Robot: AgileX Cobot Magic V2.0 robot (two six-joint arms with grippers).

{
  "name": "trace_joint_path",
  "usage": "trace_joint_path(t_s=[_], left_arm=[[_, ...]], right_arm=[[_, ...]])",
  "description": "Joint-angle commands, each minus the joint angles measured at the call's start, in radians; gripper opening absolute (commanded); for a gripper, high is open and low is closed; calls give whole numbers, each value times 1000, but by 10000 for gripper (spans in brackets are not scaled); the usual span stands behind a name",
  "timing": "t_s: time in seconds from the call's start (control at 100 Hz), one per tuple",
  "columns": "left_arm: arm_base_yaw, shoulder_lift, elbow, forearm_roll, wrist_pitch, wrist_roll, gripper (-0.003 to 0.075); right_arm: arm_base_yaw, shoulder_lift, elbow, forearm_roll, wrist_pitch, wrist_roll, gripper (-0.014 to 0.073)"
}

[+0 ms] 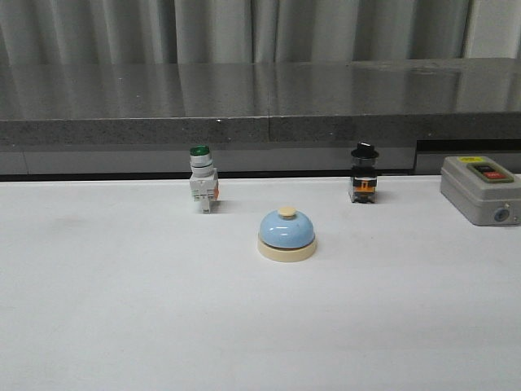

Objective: Place and press bell with both arms

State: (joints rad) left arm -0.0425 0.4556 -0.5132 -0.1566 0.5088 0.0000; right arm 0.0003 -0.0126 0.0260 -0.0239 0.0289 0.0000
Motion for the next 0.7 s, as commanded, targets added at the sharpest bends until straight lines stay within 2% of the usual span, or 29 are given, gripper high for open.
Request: trace_joint_path(t_s=[0.0,0.41,0.57,0.69], left_arm=[[2,-43,1,-21,-44,-13,-20],[2,-310,153,13,-67,-13,-20],[2,-425,265,20,-196,-11,-20],[2,-477,354,112,-316,-11,-20]], right_arm=[[-6,-17,-14,5,-78,-6,-60],[-6,-17,-14,5,-78,-6,-60],[-6,-17,-14,5,-78,-6,-60],[-6,-17,-14,5,-78,-6,-60]])
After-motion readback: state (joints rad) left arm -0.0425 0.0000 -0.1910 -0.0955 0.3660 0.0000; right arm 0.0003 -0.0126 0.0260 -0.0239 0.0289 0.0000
